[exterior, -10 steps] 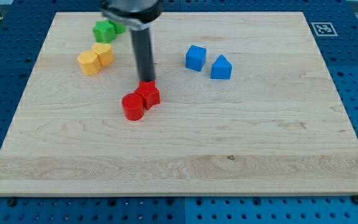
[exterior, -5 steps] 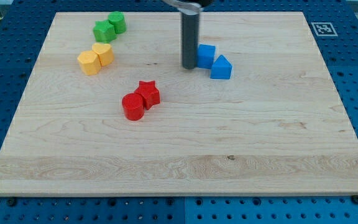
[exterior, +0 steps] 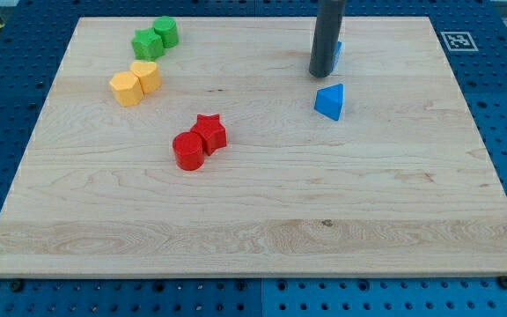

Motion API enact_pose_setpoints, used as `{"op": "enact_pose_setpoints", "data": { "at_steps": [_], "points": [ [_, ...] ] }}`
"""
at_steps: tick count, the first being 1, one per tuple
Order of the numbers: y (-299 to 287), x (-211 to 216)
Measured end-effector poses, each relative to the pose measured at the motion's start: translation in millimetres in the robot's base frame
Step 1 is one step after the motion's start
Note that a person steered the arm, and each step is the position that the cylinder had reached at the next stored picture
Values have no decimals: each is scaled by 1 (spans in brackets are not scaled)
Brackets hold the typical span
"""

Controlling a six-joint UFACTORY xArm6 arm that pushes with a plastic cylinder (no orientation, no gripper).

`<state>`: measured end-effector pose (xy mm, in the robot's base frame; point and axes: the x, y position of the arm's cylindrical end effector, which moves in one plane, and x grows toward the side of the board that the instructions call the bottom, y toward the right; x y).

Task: Move the blue cube towards the top right of the board

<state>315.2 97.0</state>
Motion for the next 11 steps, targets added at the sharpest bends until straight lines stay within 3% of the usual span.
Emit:
{"op": "enact_pose_setpoints", "data": {
  "at_steps": [4,8,11],
  "points": [
    [8,-71],
    [107,-80],
    [47,-63]
  ]
}}
